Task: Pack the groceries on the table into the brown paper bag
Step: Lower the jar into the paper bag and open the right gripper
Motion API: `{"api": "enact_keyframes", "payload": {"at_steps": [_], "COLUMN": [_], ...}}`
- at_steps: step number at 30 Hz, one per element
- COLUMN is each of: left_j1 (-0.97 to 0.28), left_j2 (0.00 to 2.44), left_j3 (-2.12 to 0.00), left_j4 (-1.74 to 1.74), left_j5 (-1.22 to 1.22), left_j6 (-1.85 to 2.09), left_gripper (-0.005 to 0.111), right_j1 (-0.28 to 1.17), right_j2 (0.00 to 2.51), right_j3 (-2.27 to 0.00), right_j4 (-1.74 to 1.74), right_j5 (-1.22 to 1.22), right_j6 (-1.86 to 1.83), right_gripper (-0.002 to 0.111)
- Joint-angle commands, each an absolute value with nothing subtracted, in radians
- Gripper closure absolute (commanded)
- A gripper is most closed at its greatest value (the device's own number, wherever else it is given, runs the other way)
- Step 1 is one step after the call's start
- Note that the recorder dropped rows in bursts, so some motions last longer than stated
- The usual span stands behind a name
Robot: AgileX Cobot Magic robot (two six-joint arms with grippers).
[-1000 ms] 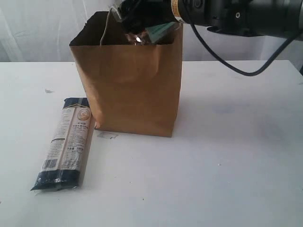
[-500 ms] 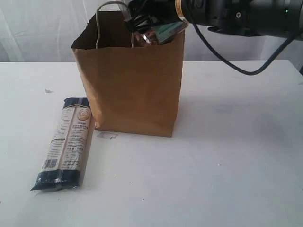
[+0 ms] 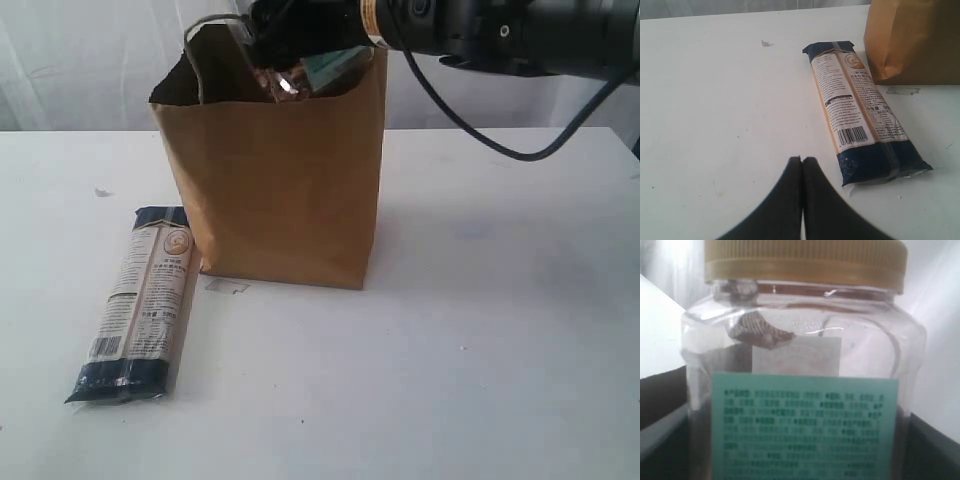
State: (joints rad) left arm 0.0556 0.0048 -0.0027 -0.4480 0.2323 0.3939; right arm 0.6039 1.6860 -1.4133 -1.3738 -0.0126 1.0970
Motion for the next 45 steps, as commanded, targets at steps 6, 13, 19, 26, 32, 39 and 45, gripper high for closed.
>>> {"api": "enact_keyframes", "payload": {"at_steps": [6,13,19,26,32,39,45], "left_j1": [0.057,0.057,0.057,0.057,0.057,0.057,0.057], "left_j2": [0.0,0.0,0.0,0.0,0.0,0.0,0.0], "left_j3": [0.0,0.0,0.0,0.0,0.0,0.0,0.0], "left_j4": [-0.455,-0.455,-0.455,-0.455,-0.455,-0.455,-0.455], "left_j5": [0.233,0.233,0.233,0.233,0.233,0.233,0.233], "left_j6": [0.389,0.389,0.389,0.389,0.389,0.389,0.389], "left_gripper": [0.107,0.107,0.107,0.107,0.107,0.107,0.107], "right_j1": [0.599,0.599,0.599,0.599,0.599,0.599,0.599], "right_j2": [1.716,1.728,1.728,1.73,1.734,1.736,1.715], "right_j3": [-1.425,-1.425,-1.425,-1.425,-1.425,-1.425,-1.425], "right_j4": [-1.379,-1.379,-1.377,-1.354,-1.319,-1.316,-1.316], "right_j5": [0.116,0.088,0.09,0.09,0.121,0.132,0.126], "right_j6": [1.103,1.103,1.103,1.103,1.103,1.103,1.103], "right_gripper": [0.038,0.027,0.027,0.019,0.009,0.009,0.009]}}
